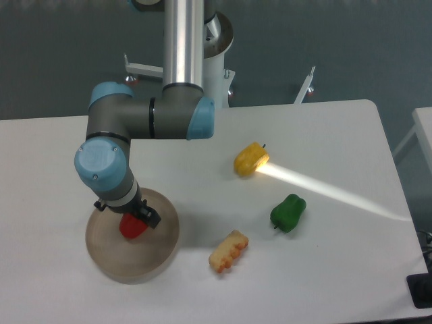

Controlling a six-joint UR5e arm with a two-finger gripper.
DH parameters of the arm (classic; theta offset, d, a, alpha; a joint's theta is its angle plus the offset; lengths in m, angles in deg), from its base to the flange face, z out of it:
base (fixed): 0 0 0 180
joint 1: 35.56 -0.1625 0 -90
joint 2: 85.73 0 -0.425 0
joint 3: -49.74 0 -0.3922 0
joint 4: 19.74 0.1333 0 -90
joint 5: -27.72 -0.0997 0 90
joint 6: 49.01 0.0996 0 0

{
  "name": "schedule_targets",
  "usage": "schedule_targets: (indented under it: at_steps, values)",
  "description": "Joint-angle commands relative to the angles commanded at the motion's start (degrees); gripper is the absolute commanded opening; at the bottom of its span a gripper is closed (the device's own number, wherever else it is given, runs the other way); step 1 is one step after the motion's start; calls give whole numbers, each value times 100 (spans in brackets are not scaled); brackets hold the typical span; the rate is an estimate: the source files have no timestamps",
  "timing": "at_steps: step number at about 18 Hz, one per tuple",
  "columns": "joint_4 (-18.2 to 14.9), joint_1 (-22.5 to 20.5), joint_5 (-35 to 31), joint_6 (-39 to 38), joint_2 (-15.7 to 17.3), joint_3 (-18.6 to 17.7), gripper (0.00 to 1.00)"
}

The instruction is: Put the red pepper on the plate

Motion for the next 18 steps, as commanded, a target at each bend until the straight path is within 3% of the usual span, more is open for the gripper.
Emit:
schedule_targets:
  at_steps: [7,10,13,18]
  values:
    - [78,-1143,-185,1889,256,-35,100]
    - [438,-1530,-185,2540,238,-79,100]
    - [483,-1750,-185,2946,221,-88,100]
    - [579,-1786,-185,2982,186,-132,100]
